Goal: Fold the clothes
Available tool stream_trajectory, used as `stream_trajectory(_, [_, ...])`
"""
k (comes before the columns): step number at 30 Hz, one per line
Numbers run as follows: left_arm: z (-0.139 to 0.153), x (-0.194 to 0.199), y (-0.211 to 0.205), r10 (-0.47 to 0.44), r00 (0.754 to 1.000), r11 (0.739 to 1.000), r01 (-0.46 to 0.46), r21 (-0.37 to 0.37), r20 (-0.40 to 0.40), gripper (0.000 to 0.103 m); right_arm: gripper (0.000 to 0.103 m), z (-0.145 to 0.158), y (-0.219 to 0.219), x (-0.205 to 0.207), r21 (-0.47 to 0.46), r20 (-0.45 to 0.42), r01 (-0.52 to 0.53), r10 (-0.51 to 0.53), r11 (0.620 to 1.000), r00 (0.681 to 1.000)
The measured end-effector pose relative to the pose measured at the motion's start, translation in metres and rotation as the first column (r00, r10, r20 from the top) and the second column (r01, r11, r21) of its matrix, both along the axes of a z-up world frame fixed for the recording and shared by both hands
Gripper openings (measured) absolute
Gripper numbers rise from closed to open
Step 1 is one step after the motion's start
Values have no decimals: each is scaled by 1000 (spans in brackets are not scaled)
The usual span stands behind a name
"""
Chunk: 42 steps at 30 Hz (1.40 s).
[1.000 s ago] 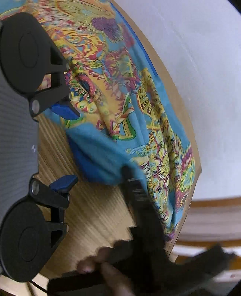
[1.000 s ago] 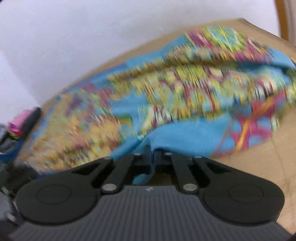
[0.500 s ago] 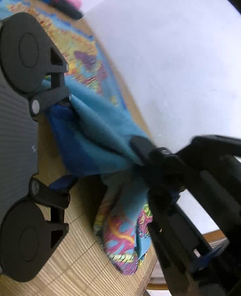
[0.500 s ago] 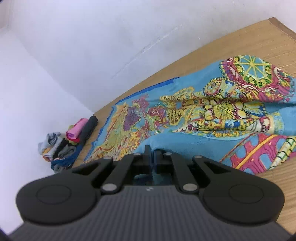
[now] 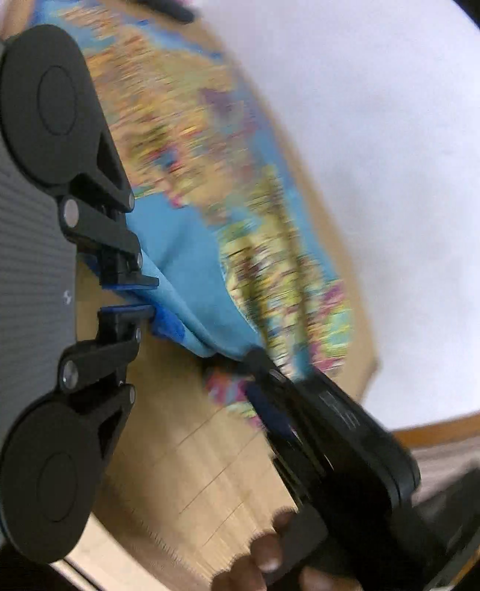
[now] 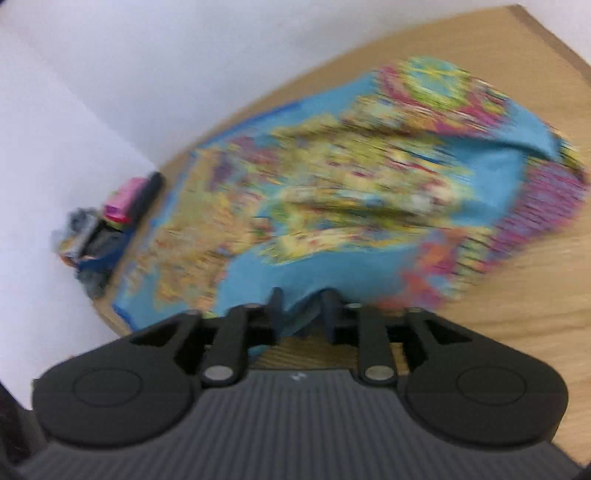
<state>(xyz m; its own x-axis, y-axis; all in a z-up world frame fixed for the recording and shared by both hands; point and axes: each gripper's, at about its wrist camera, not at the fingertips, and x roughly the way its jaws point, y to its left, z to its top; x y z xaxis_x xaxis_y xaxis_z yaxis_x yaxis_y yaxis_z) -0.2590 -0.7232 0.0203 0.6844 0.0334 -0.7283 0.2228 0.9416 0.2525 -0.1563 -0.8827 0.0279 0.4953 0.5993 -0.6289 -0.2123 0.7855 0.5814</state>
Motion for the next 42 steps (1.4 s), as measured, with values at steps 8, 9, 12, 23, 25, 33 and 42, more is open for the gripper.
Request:
stream_trajectory(8, [10, 22, -94, 359, 933, 918, -358, -171, -29, 55, 53, -19, -149, -31, -82, 12, -48, 49, 995, 999])
stream_trajectory(9, [15, 19, -109, 383, 923, 905, -382, -187, -29, 59, 54, -18, -167, -35, -99, 17, -49, 51, 994, 999])
stream_trajectory(12, [23, 25, -150, 426, 903, 881, -428, -204, -51, 60, 55, -13, -222, -48, -131, 43, -54, 60, 990, 997])
stream_trajectory(23, [5, 92, -261, 444, 894, 876, -447, -180, -58, 65, 56, -34, -319, -1, -133, 73, -101, 111, 986, 991])
stream_trajectory(25, [-5, 113, -276, 457, 889, 868, -454, -203, -36, 65, 56, -35, -327, 25, -181, 107, -153, 174, 971, 979])
stream_trajectory(33, [-20, 191, -322, 522, 853, 847, -520, -116, -8, 64, 54, -25, -335, 141, -283, 171, -384, 440, 879, 882])
stream_trajectory(42, [-17, 220, -333, 685, 728, 724, -685, -75, -37, 64, 55, -39, -316, 234, -201, 73, -511, 533, 836, 843])
